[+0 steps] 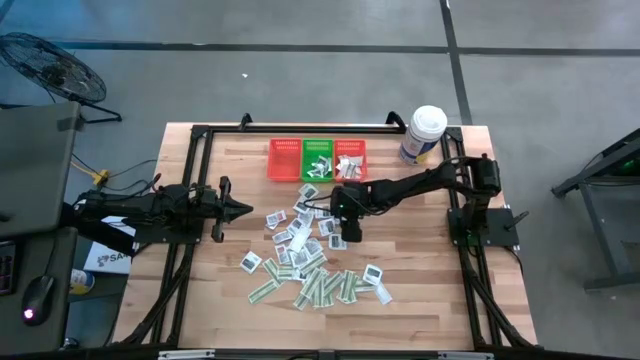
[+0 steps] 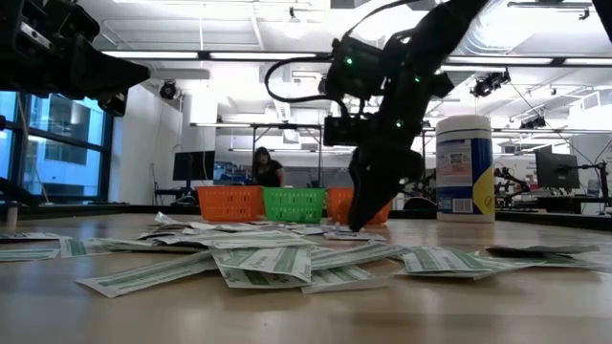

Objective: Pick & Place First Aid Supplies
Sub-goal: Put the towelette pack into the green bin

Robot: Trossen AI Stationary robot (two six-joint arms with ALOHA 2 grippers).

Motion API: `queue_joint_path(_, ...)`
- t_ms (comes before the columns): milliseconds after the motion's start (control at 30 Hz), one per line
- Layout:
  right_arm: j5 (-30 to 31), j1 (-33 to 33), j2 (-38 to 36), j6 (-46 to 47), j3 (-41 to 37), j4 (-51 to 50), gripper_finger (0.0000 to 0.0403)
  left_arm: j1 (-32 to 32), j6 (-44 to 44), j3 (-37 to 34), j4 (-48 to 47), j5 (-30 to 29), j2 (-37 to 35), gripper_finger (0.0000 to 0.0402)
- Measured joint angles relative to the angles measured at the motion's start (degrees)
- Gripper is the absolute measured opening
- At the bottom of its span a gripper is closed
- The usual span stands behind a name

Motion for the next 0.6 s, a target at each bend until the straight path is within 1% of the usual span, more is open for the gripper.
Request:
queue_joint_path(133, -0.04, 0.00, 0.91, 2.35, -1.24, 1.24, 0.0197, -0.02, 0.02, 0.00, 0.00, -0.01, -0.01, 0.0001)
queue_joint_path(267, 0.02, 0.04, 2.03, 3.62, -1.25, 1.10, 0.0169, 0.00, 0.02, 0.00, 0.00, -0.02, 0.00, 0.0001)
queue_joint_path(400, 0.48, 0.02, 2.28, 5.31, -1.25, 0.97, 0.0119, 0.00, 0.00, 0.00, 0.00, -0.02, 0.00, 0.0001)
queue_joint_path(600, 1.16, 0.04, 2.31, 10.26, -1.25, 0.03, 0.0024, -0.02, 0.02, 0.00, 0.00, -0.02, 0.00, 0.0001)
